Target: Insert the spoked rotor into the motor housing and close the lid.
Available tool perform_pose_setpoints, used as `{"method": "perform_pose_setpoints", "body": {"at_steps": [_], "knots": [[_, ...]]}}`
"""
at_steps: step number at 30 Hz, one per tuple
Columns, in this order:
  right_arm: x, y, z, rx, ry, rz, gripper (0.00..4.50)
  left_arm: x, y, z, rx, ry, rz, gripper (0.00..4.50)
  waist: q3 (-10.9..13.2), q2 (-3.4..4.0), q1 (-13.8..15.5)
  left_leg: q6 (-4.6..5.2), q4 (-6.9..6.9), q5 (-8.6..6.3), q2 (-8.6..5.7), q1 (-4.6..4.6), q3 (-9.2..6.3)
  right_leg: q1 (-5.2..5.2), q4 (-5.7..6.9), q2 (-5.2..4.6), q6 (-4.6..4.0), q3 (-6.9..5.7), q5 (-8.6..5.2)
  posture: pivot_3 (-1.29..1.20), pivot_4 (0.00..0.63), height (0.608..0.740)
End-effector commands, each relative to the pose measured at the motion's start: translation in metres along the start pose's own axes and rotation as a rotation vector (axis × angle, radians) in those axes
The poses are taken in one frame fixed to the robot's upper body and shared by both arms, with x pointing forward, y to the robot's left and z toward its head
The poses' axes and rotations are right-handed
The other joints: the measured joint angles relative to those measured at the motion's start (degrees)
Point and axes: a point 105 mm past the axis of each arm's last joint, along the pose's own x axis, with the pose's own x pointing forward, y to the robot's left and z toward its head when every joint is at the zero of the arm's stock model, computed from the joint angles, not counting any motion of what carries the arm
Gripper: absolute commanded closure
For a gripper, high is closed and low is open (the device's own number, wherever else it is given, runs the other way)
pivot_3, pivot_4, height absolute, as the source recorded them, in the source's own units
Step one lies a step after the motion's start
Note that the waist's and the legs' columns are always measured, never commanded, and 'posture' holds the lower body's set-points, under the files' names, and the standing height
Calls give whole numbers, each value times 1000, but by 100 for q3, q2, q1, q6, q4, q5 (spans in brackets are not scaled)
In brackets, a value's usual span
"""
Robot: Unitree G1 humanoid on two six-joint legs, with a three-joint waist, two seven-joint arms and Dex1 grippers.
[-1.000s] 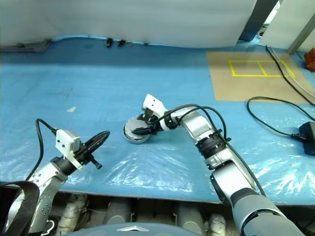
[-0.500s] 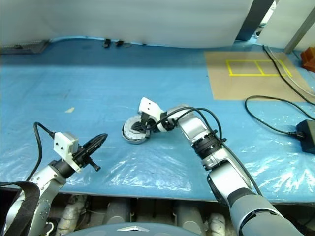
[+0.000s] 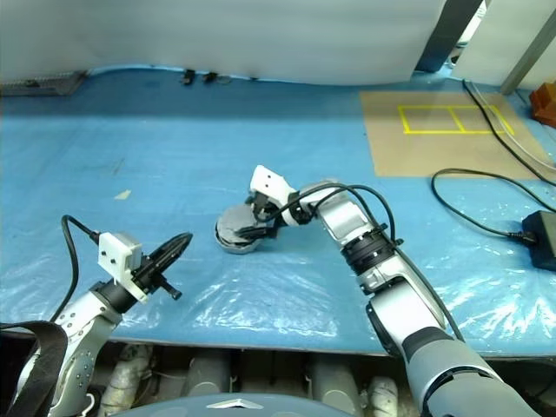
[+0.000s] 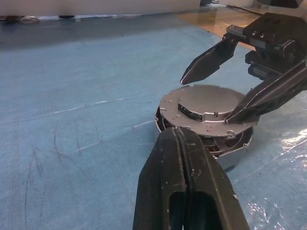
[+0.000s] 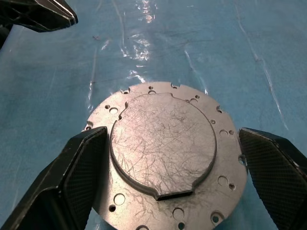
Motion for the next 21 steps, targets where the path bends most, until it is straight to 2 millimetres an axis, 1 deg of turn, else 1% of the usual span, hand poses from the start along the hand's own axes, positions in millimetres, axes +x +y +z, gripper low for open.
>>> {"method": "perform_pose_setpoints", "body": {"at_steps": [1,5,8,9,10,11,15,21], "knots": [[2,2,11,-41,-27,10,115,-2,0,7,21,-32,9,4500,0,0,0,0,1,0,0,0,0,0,1,0,0,0,0,0,150,740],[5,3,11,-43,-23,15,115,-1,0,6,12,-30,17,4500,0,0,-1,0,3,0,0,1,0,0,4,0,0,0,0,0,150,740],[7,3,11,-57,-18,18,739,0,0,6,12,-31,16,4500,0,0,-1,0,4,0,1,1,0,0,6,0,0,1,0,0,150,740],[7,3,11,-66,-15,19,1017,0,0,6,13,-31,16,4500,0,0,-1,1,4,0,1,2,0,0,7,0,0,1,0,0,150,740],[7,3,11,-76,-13,19,1405,0,0,6,15,-33,17,4500,0,0,-1,1,4,0,1,2,0,0,6,0,0,1,0,0,150,740],[8,3,12,-83,-12,19,1557,0,1,7,17,-33,19,4500,0,0,-1,1,5,0,1,2,0,0,7,0,0,1,0,0,150,740],[10,6,17,-115,-4,25,1555,0,2,7,19,-32,20,4500,0,0,-1,1,6,0,1,3,0,0,9,0,0,2,0,0,150,740],[15,10,16,-122,36,34,1555,0,0,5,15,-24,18,4500,0,0,-13,1,7,0,1,8,1,0,15,0,0,6,0,0,150,740]]}}
